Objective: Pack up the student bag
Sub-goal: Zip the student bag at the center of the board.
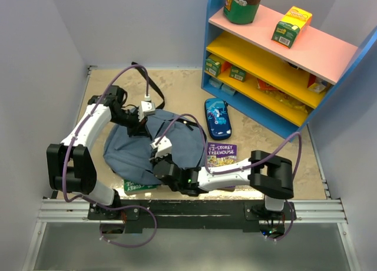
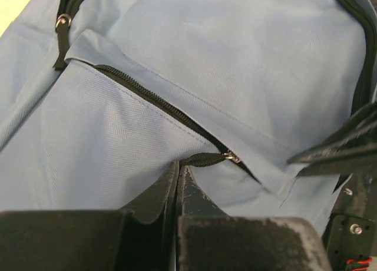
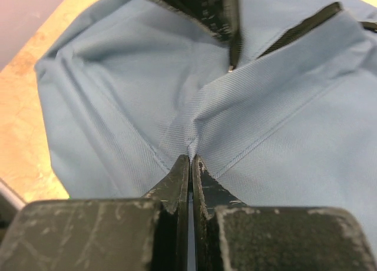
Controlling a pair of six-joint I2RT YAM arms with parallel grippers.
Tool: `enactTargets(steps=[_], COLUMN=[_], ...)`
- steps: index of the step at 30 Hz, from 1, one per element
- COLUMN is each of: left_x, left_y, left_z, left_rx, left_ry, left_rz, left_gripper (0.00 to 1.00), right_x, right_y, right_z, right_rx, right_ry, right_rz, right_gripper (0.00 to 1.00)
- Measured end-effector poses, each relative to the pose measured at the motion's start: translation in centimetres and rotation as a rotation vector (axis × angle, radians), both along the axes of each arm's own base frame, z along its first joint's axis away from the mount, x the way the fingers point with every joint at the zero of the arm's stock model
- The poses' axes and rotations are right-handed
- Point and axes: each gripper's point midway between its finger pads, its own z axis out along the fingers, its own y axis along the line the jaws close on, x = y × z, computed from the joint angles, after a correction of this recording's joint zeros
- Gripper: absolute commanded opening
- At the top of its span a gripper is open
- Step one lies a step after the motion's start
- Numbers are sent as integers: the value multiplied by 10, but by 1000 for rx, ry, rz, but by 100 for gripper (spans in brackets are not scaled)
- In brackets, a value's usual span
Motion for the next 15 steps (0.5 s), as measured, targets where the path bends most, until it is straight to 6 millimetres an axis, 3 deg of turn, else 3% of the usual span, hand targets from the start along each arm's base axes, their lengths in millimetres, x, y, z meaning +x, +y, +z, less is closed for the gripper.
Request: enactTargets(steps=[6, 15], left_x=[-8, -12], left_y=[-7, -22], left_z=[2, -10], left_rx=[-30, -10], left_ry=[13, -15], left_rz=[-36, -99], left_gripper=[0, 0], right_x=[-6, -11], right_y=[-22, -27], right_z=[9, -4], right_rx=[46, 43], right_ry=[35, 69], right_rz=[-18, -10], right_gripper=[0, 0])
